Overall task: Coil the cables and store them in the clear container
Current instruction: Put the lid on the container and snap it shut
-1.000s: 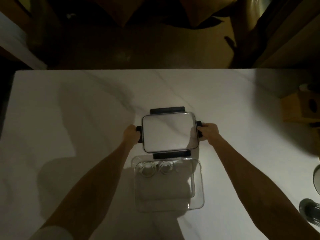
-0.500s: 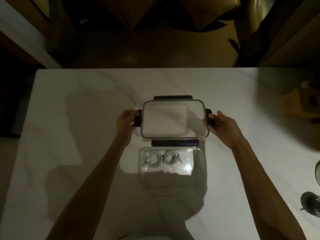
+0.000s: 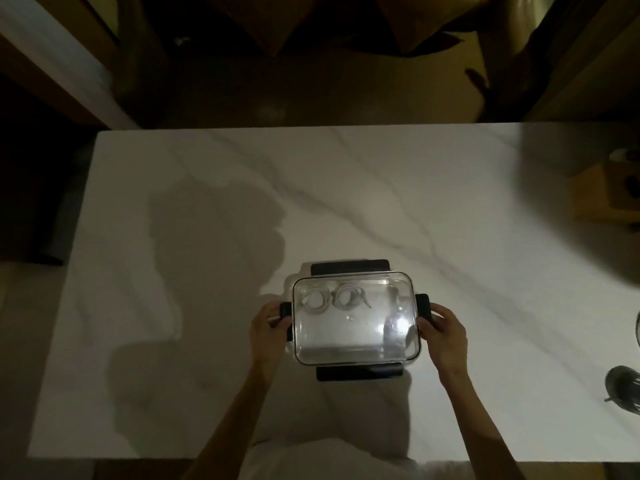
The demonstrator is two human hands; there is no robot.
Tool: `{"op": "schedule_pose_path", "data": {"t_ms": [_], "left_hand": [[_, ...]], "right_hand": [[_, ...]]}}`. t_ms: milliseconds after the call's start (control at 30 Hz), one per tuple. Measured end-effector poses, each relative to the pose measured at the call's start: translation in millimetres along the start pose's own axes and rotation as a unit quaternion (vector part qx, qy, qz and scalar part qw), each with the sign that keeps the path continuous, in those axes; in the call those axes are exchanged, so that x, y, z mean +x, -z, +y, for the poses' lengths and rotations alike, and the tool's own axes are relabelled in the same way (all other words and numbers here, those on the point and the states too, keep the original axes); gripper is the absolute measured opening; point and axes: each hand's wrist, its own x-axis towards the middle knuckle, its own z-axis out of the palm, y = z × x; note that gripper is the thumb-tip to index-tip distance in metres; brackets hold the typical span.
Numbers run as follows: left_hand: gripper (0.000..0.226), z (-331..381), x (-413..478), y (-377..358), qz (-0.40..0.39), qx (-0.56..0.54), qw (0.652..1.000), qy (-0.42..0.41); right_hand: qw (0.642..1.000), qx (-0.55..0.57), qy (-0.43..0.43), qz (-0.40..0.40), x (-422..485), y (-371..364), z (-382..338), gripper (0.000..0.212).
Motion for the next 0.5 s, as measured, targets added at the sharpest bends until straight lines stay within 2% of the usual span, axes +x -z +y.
{"op": "schedule_pose_path", "data": {"t_ms": [267,400,500], "left_hand": [[0.042,-5,3,-2,0.014,0.09,0.996,-0.018],[0.035,2,4,-4,0.014,0.119,0.992,-0.028],[0.04,-1,8,-4,-0.002,0.141,0.99,-0.029]], "right_hand": [[0.999,-0.013,-0.001,0.031,-7,-9,11,0.029],[0.999,-0.017,-0.005,0.036,-4,-9,15,0.03],[0.999,-0.013,-0.019,0.033,-1,-6,18,0.03]]}}
